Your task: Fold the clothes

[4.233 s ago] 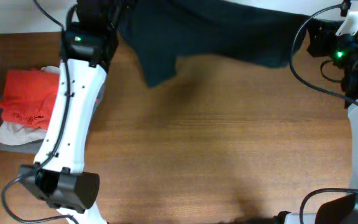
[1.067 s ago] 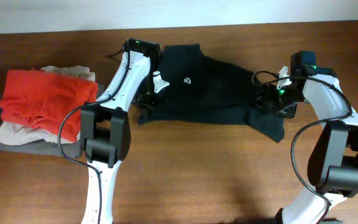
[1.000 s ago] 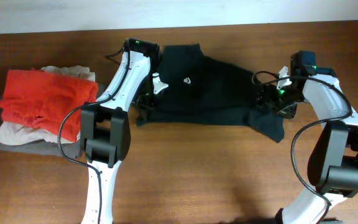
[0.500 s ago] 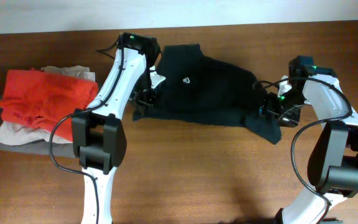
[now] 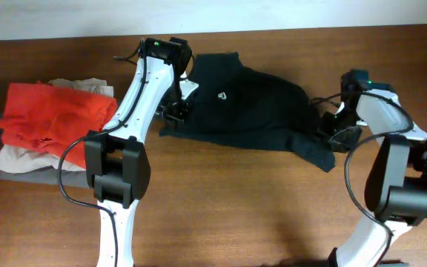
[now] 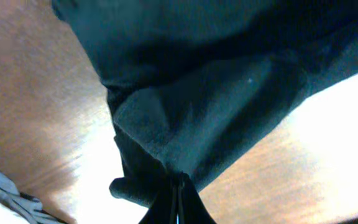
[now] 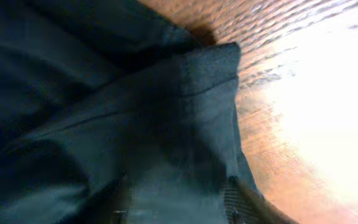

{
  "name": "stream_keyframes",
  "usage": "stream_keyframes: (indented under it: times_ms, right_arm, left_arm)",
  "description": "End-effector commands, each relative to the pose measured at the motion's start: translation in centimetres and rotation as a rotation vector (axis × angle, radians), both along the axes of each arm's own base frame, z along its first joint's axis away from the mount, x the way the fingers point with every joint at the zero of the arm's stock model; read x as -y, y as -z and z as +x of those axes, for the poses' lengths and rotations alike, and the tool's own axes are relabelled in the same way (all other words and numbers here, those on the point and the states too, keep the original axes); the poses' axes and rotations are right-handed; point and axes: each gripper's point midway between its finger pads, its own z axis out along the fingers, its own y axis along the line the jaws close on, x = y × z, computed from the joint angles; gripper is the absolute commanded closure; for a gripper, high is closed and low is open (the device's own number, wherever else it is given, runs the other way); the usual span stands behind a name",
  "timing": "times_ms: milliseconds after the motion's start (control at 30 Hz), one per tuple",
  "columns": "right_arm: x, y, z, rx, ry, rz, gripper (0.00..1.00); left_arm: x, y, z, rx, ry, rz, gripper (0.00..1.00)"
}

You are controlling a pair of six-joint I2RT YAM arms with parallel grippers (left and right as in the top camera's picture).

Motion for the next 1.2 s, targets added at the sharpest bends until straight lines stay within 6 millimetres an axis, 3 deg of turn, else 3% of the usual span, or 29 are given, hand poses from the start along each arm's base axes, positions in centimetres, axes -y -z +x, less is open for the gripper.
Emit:
stream_keyframes:
  times_ms: [0,33,100,400,500,600,867,933,1033,1067,1167]
  right_arm:
    - [-0.2,1.4,-1.3,-0.061,0.02,-0.002,0.76]
    - [-0.3,1.1,-1.7,-0.077,0.02,0.001,0.87]
    - [-0.4,0.4,-2.4,-0.092,-0.002,0.005,0.96]
    - [-1.7,-6.6,-6.5,-0.099,-0.153,0.021,0.96]
    - [-2.1,-7.9,-7.4,-0.094,-0.177,0.021,0.96]
    - [-2.5,-7.7,-8.1,-0.116,-0.186,0.026,0.96]
    - [-5.4,-3.1,-12.9,-0.252,-0.237,0.103,0.95]
    - [-6.0,-2.2,-13.5,-0.257,-0.247,0.121,0.87]
    - [-6.6,-2.3,-12.1,-0.174,-0.27,0.148,0.79]
    - [-6.6,-2.4,-11.2,-0.128,-0.27,0.145,0.71]
    - [-6.3,-3.3,-8.0,0.037,-0.264,0.125,0.27]
  left_arm:
    - [-1.3,-1.1,0.7,0.044,-0.028,0.022,0.98]
    - [-1.7,-1.1,0.5,0.033,-0.035,0.026,0.98]
    - [-2.2,-1.1,0.3,0.018,-0.047,0.031,0.98]
    - [-4.9,-1.2,0.7,0.004,-0.111,0.034,0.99]
    - [-5.0,-1.2,0.7,0.003,-0.116,0.034,0.99]
    - [-5.1,-1.2,0.5,-0.002,-0.115,0.036,0.99]
    - [-5.4,-1.3,0.2,-0.014,-0.113,0.053,0.98]
    - [-5.5,-1.3,0.2,-0.014,-0.112,0.062,0.95]
    - [-5.6,-1.3,0.2,-0.013,-0.112,0.063,0.89]
    - [-5.5,-1.3,0.3,-0.01,-0.112,0.062,0.84]
    - [-5.8,-1.2,0.7,0.011,-0.109,0.079,0.64]
